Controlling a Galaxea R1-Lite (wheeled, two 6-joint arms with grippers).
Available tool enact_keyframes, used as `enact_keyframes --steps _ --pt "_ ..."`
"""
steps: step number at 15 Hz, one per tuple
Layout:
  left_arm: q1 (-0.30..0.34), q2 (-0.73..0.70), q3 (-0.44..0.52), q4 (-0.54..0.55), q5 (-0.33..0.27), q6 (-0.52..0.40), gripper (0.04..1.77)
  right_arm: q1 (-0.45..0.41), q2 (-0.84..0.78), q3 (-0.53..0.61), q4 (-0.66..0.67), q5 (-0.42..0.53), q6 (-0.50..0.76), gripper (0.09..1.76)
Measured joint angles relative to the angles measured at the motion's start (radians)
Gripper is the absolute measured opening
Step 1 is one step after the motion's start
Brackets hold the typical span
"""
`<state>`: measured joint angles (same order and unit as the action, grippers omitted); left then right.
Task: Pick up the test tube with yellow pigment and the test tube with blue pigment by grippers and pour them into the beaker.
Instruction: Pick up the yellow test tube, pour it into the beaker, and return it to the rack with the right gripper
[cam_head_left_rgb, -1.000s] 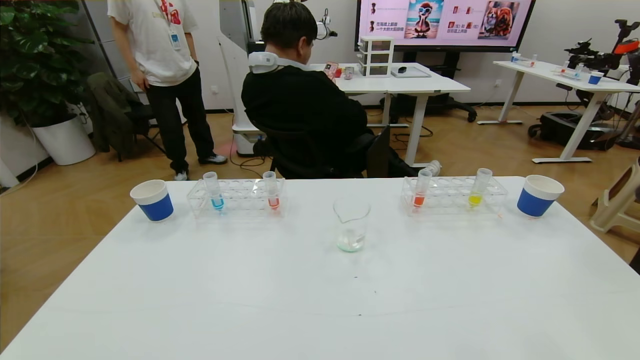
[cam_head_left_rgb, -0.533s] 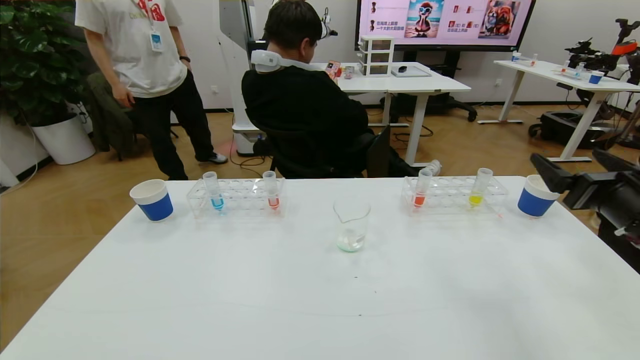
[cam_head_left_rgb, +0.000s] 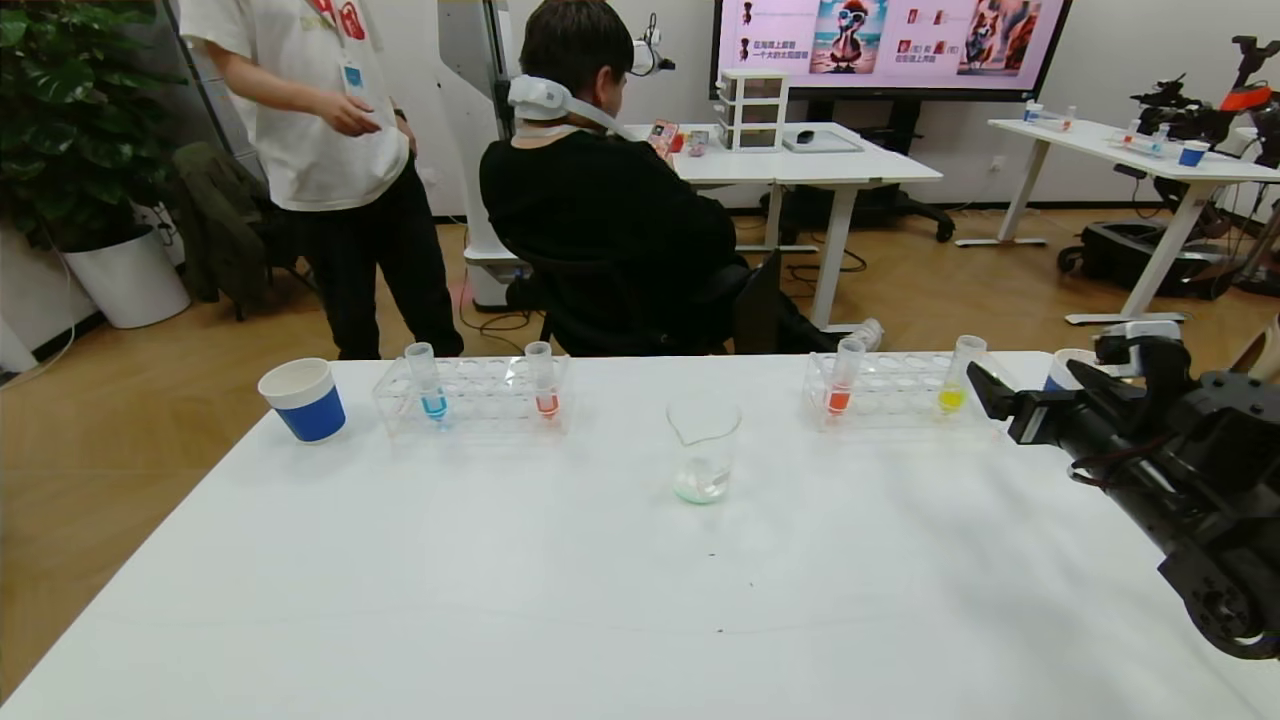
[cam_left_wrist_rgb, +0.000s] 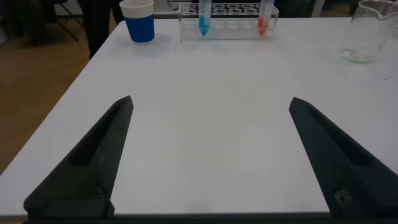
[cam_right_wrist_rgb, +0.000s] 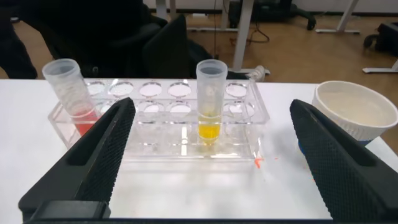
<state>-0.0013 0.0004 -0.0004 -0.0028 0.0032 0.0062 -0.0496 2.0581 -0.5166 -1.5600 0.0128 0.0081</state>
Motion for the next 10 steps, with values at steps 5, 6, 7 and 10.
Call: enact_keyframes --steps 5,6,7,10 --pt "0.000 0.000 0.000 0.000 0.000 0.000 1.75 0.004 0.086 -0.048 -0.001 0.007 0.001 1.74" --pt "0.000 0.000 0.000 0.000 -0.001 0.000 1.75 0.003 0.100 -0.071 -0.001 0.007 0.003 1.74" --pt "0.000 0.000 0.000 0.000 0.000 0.000 1.75 0.002 0.114 -0.097 -0.001 0.009 0.008 1.74" --pt "0.000 0.000 0.000 0.000 0.000 0.000 1.75 -0.002 0.171 -0.196 -0.001 0.012 0.012 1.74"
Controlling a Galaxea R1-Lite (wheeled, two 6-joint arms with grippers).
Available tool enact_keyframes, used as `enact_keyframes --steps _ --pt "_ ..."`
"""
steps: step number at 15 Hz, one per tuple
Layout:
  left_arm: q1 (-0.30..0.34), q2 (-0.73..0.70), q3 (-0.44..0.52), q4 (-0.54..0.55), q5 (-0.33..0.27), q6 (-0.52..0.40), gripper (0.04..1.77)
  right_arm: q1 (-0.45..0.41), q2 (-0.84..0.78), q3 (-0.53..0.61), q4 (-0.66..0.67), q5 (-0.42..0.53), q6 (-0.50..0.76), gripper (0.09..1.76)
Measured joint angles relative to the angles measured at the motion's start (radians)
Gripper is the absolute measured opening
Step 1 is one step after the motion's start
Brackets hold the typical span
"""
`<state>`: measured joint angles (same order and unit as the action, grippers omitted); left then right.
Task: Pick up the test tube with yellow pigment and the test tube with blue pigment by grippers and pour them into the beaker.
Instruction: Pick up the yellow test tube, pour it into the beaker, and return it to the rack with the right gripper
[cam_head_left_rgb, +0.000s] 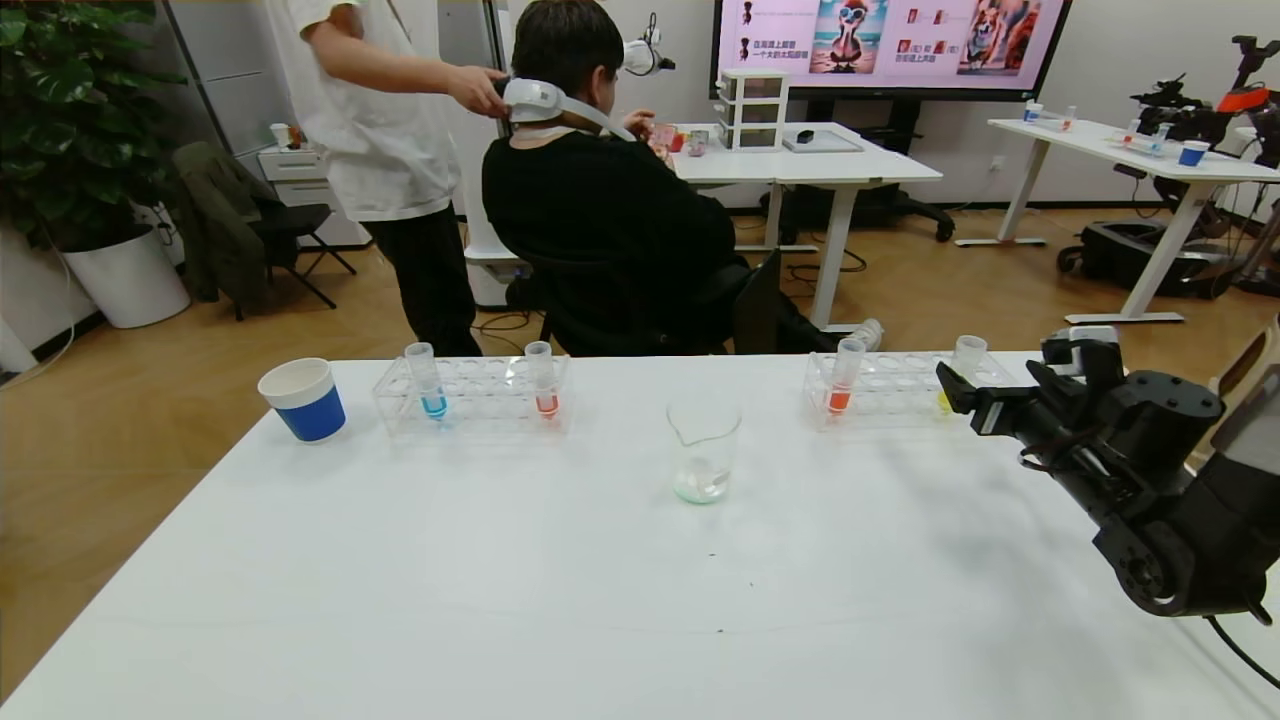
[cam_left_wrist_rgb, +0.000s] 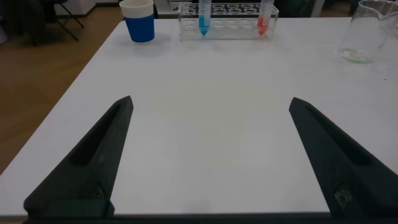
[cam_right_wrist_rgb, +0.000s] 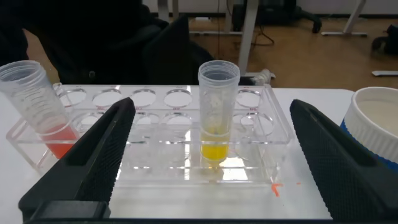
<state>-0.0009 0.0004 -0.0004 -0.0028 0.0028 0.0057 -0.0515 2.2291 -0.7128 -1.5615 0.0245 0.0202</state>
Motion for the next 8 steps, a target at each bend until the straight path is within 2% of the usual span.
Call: enact_keyframes --steps 8 --pt "0.000 0.000 0.000 0.000 0.000 0.000 1.75 0.003 0.130 -0.194 0.000 0.001 -0.002 1.74"
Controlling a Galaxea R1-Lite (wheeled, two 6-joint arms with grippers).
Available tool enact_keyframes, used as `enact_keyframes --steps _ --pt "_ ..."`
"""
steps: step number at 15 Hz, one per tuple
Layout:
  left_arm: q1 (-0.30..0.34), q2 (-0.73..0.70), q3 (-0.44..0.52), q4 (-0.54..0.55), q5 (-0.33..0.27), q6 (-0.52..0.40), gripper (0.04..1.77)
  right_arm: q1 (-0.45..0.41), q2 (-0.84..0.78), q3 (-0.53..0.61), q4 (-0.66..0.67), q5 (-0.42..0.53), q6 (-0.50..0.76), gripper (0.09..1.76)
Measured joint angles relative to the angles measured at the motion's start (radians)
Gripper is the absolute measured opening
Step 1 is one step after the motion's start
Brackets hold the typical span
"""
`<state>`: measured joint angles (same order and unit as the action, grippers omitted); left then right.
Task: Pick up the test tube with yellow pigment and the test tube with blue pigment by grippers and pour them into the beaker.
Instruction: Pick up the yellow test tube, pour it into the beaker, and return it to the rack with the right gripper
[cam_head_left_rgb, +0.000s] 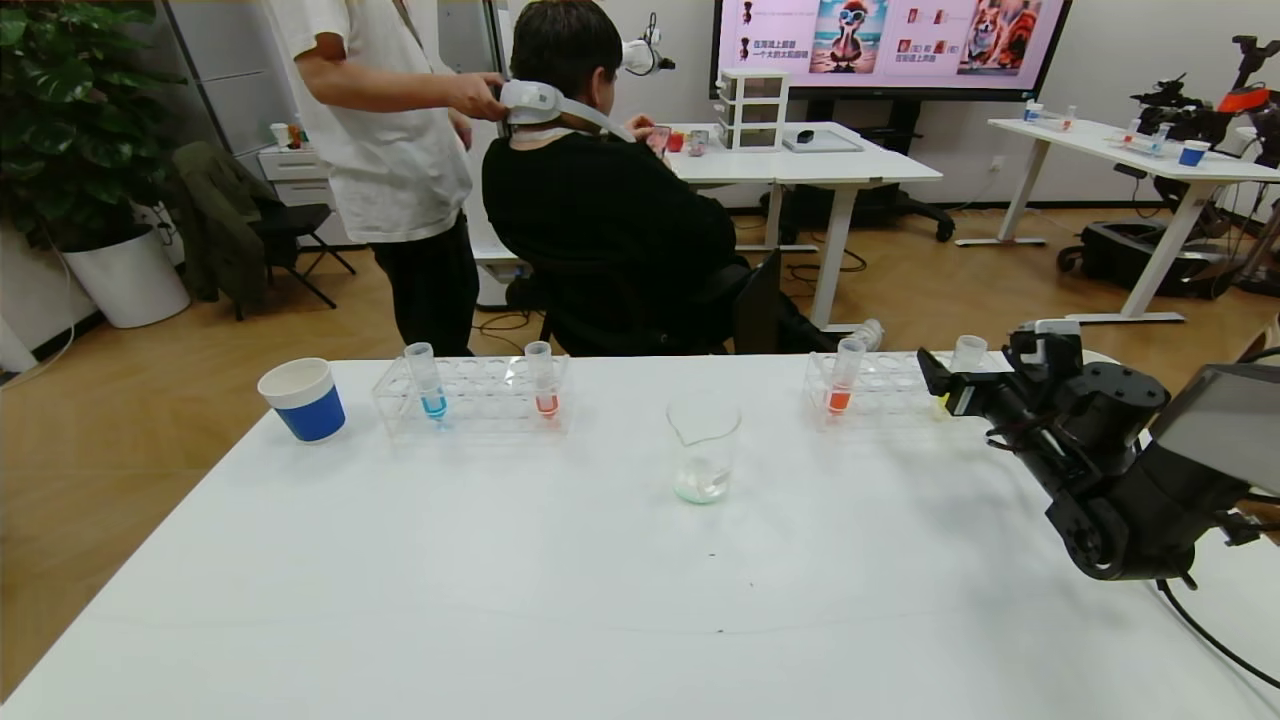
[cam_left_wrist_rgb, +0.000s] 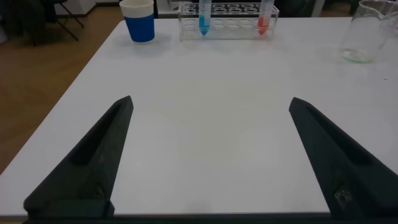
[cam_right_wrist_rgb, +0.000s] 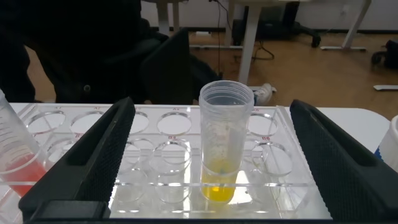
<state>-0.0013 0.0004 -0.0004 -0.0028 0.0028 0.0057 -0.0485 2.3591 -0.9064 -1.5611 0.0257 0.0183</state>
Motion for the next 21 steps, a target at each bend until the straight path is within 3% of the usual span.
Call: enact_keyframes --steps 5,6,7,9,10,11,12,21 --pt "0.000 0.000 0.000 0.000 0.000 0.000 1.75 -0.003 0.032 -0.054 0.009 -0.001 0.000 1.73" --pt "0.000 0.000 0.000 0.000 0.000 0.000 1.75 -0.004 0.034 -0.057 0.009 -0.001 -0.001 1.59" --pt "0.000 0.000 0.000 0.000 0.000 0.000 1.75 -0.005 0.036 -0.059 0.009 -0.001 -0.001 1.33" --pt "0.000 0.000 0.000 0.000 0.000 0.000 1.75 -0.005 0.037 -0.059 0.004 -0.004 -0.001 0.47" --pt "0.000 0.000 0.000 0.000 0.000 0.000 1.75 -0.006 0.037 -0.058 0.004 -0.002 -0.001 0.33" --pt "0.000 0.000 0.000 0.000 0.000 0.000 1.75 -0.004 0.035 -0.056 0.003 -0.003 -0.002 0.34" --pt "0.000 0.000 0.000 0.000 0.000 0.000 1.75 -0.003 0.032 -0.054 0.002 -0.002 -0.002 0.56" --pt "0.000 0.000 0.000 0.000 0.000 0.000 1.75 0.001 -0.084 -0.059 0.068 0.011 -0.009 0.51"
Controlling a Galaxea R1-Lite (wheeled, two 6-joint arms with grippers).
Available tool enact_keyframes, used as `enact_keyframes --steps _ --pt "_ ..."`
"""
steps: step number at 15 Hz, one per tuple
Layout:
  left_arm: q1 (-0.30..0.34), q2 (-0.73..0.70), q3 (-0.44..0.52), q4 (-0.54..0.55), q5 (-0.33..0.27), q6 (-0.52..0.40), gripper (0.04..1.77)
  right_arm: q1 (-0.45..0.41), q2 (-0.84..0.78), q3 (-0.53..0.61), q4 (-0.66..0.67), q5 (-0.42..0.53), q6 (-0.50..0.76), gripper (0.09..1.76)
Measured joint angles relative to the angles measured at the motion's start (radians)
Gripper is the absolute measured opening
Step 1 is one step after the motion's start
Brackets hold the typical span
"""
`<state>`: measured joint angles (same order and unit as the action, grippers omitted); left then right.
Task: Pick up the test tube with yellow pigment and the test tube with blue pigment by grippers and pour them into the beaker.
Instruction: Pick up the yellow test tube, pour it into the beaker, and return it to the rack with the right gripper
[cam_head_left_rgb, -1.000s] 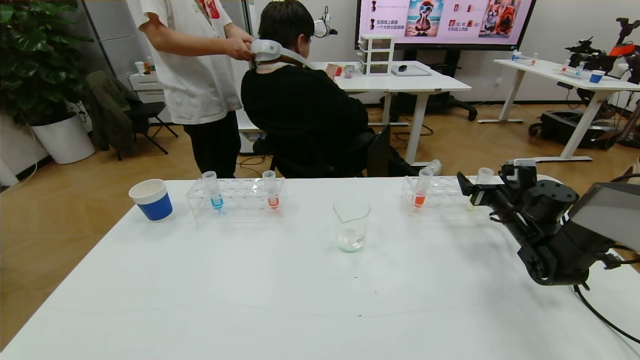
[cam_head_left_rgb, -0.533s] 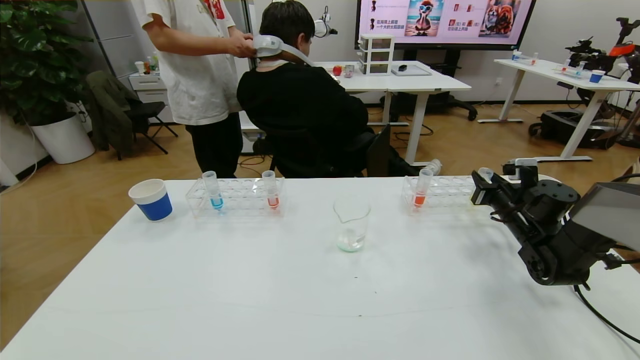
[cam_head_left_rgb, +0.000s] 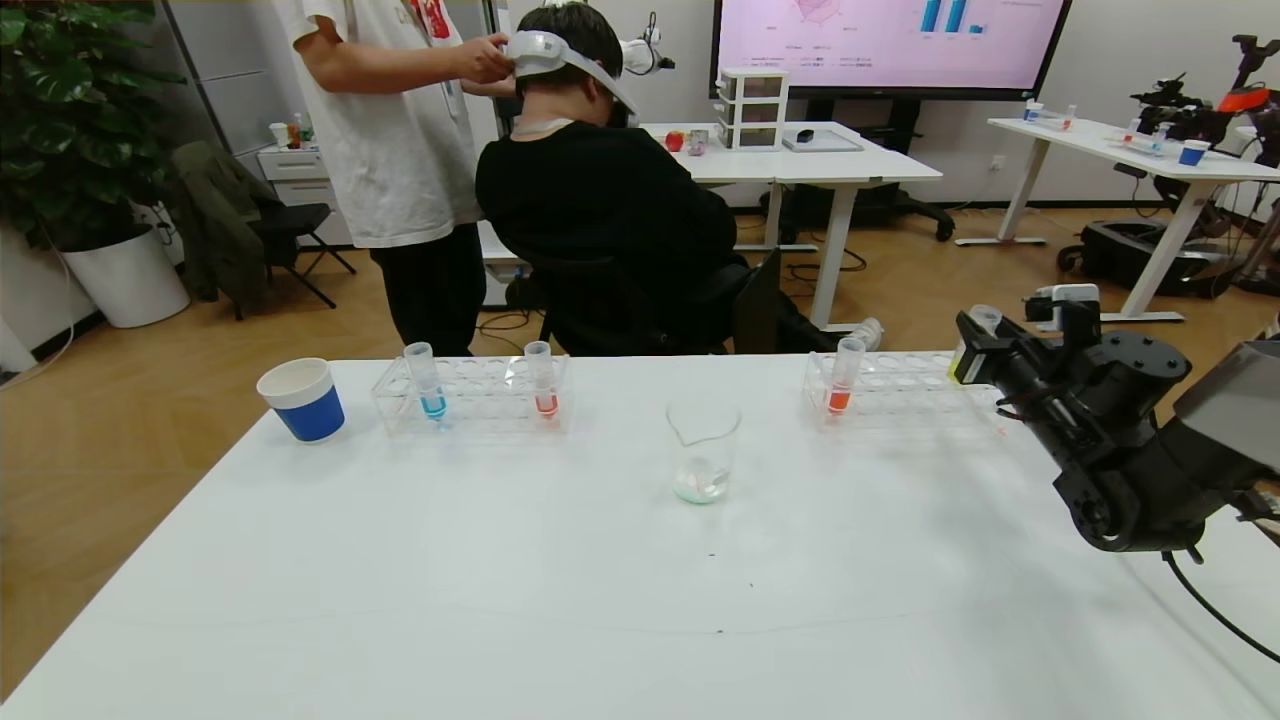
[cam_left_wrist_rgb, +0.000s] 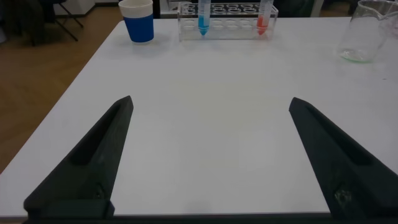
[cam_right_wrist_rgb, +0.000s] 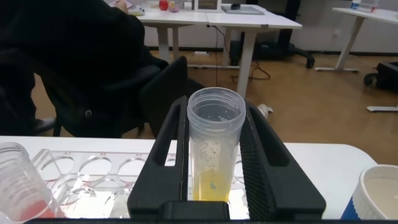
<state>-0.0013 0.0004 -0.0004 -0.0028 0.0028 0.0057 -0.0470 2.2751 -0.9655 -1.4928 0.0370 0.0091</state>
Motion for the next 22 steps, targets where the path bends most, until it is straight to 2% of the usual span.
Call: enact_keyframes --steps 2,7,11,14,19,22 --pt "0.000 0.000 0.000 0.000 0.000 0.000 1.75 0.001 -0.051 -0.004 0.062 0.013 0.000 0.51" --pt "0.000 0.000 0.000 0.000 0.000 0.000 1.75 0.000 -0.104 -0.018 0.100 0.032 -0.006 0.51" --pt "0.000 0.000 0.000 0.000 0.000 0.000 1.75 0.034 -0.172 -0.123 0.371 0.071 -0.036 0.51" --pt "0.000 0.000 0.000 0.000 0.000 0.000 1.75 0.124 -0.221 -0.232 0.498 0.111 -0.051 0.51" --pt "0.000 0.000 0.000 0.000 0.000 0.000 1.75 0.277 -0.237 -0.271 0.500 0.188 -0.183 0.51" --pt "0.000 0.000 0.000 0.000 0.000 0.000 1.75 0.334 -0.222 -0.216 0.384 0.297 -0.300 0.51"
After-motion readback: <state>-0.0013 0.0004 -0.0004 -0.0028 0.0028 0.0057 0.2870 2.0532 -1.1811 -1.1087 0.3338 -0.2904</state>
